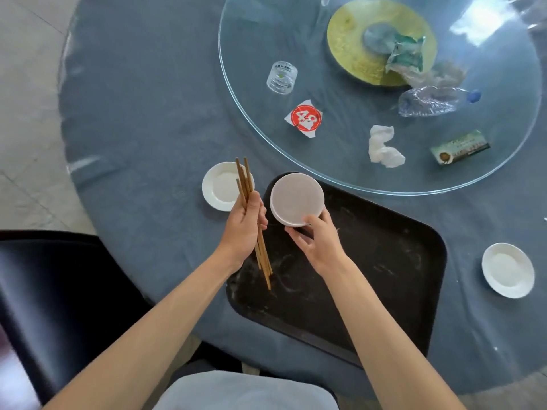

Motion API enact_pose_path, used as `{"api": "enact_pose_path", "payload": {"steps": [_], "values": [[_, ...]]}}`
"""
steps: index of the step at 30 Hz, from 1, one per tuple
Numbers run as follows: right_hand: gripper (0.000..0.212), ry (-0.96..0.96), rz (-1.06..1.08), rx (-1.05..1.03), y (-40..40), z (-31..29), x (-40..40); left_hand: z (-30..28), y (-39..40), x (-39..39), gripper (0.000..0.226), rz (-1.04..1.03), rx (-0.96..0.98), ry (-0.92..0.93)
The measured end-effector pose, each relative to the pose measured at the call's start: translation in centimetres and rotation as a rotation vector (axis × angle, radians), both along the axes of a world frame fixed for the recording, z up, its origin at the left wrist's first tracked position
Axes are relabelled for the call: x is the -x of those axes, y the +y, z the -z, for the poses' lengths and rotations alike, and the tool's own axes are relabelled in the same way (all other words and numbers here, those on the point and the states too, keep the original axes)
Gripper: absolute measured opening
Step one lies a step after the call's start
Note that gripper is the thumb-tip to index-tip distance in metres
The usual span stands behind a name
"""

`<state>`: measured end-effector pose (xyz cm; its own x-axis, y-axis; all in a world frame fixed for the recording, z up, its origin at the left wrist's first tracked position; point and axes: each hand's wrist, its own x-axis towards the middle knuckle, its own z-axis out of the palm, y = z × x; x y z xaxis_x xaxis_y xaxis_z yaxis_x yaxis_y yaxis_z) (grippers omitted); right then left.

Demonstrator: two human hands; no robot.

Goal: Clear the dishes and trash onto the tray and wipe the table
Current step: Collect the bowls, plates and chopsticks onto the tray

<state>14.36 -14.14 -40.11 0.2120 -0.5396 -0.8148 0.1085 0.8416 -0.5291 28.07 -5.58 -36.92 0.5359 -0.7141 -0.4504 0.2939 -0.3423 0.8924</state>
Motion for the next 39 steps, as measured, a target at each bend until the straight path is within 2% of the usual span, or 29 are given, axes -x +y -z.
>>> {"api": "enact_pose_path", "payload": {"steps": [3, 5, 7, 8, 10, 13, 15, 17, 19, 20, 23, 27, 30, 32, 35, 39], "values": [[0.053, 0.154, -0.103, 0.035, 0.8, -2.1, 0.7, -1.0, 0.4, 0.8, 0.041, 0.06, 0.012, -0.123], [0.039, 0.341, -0.186, 0.216, 1.6, -4.2, 1.6, -1.7, 1.1, 1.7, 0.053, 0.153, 0.066, -0.197], [0.025, 0.373, -0.204, 0.488, 3.0, -6.6, 2.8, -2.4, 2.1, 2.6, 0.046, 0.27, 0.132, -0.232], [0.025, 0.34, -0.221, 0.613, 3.8, -8.0, 3.3, -2.8, 2.6, 3.1, 0.037, 0.324, 0.151, -0.236], [0.038, 0.284, -0.297, 0.817, 5.4, -9.9, 4.1, -3.3, 3.4, 3.9, 0.021, 0.386, 0.196, -0.253], [0.056, 0.286, -0.481, 0.981, 7.5, -10.5, 4.2, -2.4, 4.1, 4.7, 0.009, 0.401, 0.234, -0.21], [0.054, 0.309, -0.543, 1.044, 8.3, -10.0, 3.4, -2.1, 4.2, 5.0, 0.015, 0.397, 0.213, -0.137], [0.052, 0.334, -0.525, 1.08, 8.7, -9.0, 2.5, -1.9, 4.3, 5.0, 0.028, 0.448, 0.167, -0.183], [0.047, 0.391, -0.506, 1.11, 9.0, -8.0, 1.6, -1.8, 4.3, 5.0, 0.028, 0.516, 0.142, -0.185], [0.042, 0.423, -0.498, 1.112, 9.1, -7.7, 1.2, -2.0, 4.3, 5.0, 0.026, 0.505, 0.166, -0.137], [0.021, 0.506, -0.432, 1.09, 8.7, -7.1, 0.8, -1.4, 3.9, 5.0, 0.016, 0.486, 0.234, -0.262], [0.036, 0.458, -0.411, 1.08, 8.0, -8.0, 1.5, 0.8, 3.3, 5.3, 0.019, 0.58, 0.146, -0.267], [0.025, 0.481, -0.361, 1.044, 7.2, -8.3, 2.6, 0.4, 3.3, 5.9, 0.02, 0.651, 0.122, -0.252], [0.025, 0.519, -0.289, 0.927, 6.3, -8.3, 3.3, 0.0, 3.4, 6.4, 0.015, 0.677, 0.126, -0.223], [0.021, 0.543, -0.248, 0.755, 4.5, -7.5, 4.2, 0.9, 4.0, 7.3, 0.021, 0.743, 0.05, -0.225], [0.019, 0.526, -0.285, 0.502, 2.3, -4.1, 4.4, 3.6, 3.7, 8.7, 0.022, 0.77, -0.217, -0.276]]}}
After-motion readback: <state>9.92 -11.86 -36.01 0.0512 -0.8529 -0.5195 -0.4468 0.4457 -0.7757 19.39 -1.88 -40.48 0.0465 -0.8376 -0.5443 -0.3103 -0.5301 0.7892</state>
